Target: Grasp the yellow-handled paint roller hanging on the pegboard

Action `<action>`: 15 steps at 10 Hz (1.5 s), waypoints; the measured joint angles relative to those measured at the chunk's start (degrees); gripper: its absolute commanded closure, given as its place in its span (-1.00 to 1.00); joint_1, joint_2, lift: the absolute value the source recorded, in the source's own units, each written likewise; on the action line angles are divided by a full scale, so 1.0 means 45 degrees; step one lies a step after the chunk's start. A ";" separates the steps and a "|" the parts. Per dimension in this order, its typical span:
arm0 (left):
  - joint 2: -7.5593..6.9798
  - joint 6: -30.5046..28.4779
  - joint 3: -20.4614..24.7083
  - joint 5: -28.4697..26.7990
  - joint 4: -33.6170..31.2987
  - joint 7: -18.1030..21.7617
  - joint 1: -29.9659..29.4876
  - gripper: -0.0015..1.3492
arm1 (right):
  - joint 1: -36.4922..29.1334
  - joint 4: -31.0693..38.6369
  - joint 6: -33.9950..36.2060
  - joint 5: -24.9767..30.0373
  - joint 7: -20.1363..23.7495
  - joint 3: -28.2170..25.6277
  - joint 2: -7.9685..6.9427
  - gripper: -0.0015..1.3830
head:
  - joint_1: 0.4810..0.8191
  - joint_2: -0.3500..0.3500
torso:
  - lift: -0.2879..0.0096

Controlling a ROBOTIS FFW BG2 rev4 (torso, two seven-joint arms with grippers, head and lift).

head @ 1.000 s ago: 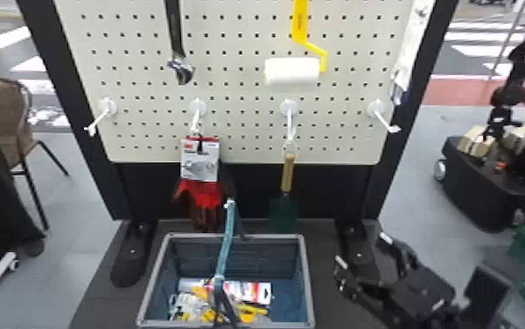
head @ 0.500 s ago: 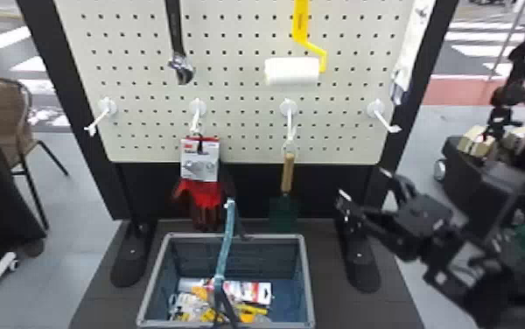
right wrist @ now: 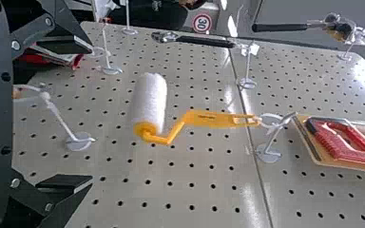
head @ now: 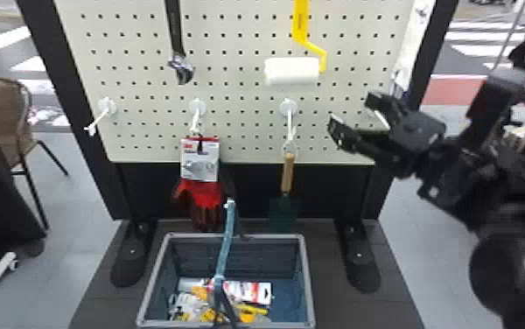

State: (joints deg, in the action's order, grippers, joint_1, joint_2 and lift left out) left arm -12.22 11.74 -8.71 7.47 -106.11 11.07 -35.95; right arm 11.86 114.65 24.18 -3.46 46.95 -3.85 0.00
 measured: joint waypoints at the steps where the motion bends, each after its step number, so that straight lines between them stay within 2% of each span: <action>1: -0.0015 -0.0030 -0.0043 0.0015 0.0000 -0.0008 0.0030 -0.77 | 0.0675 -0.0340 0.0014 -0.0044 0.0072 0.0085 0.0018 -0.55 | -0.60 0.00 | 0.26; 4: -0.0052 -0.0119 -0.0119 0.0053 0.0000 -0.0018 0.0260 -0.77 | 0.2722 -0.1577 0.0113 -0.0366 0.0222 0.0702 0.0302 -0.55 | -0.60 0.00 | 0.26; 6: -0.0059 -0.0195 -0.0155 0.0059 0.0000 -0.0019 0.0348 -0.77 | 0.3778 -0.2523 0.0114 -0.0472 0.0367 0.0988 0.0345 -0.55 | -0.60 0.00 | 0.26; 11: -0.0039 -0.0328 -0.0229 0.0079 0.0155 -0.0019 0.0580 -0.77 | 0.6561 -0.5127 0.0339 -0.0173 0.1250 0.1899 0.0657 -0.53 | -0.60 0.00 | 0.26; 12: -0.0039 -0.0345 -0.0234 0.0092 0.0188 -0.0019 0.0595 -0.77 | 0.6834 -0.5476 0.0364 -0.0052 0.1364 0.1933 0.0640 -0.40 | -0.60 0.00 | 0.26; 15: -0.0039 -0.0362 -0.0252 0.0134 0.0248 -0.0019 0.0628 -0.77 | 0.6992 -0.5847 0.0397 0.0092 0.1514 0.1948 0.0581 0.26 | -0.60 0.00 | 0.26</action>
State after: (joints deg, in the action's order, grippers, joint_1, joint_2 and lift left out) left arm -12.39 10.11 -9.84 8.07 -104.99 10.99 -33.12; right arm 43.32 88.34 25.97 -3.05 53.77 4.92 2.61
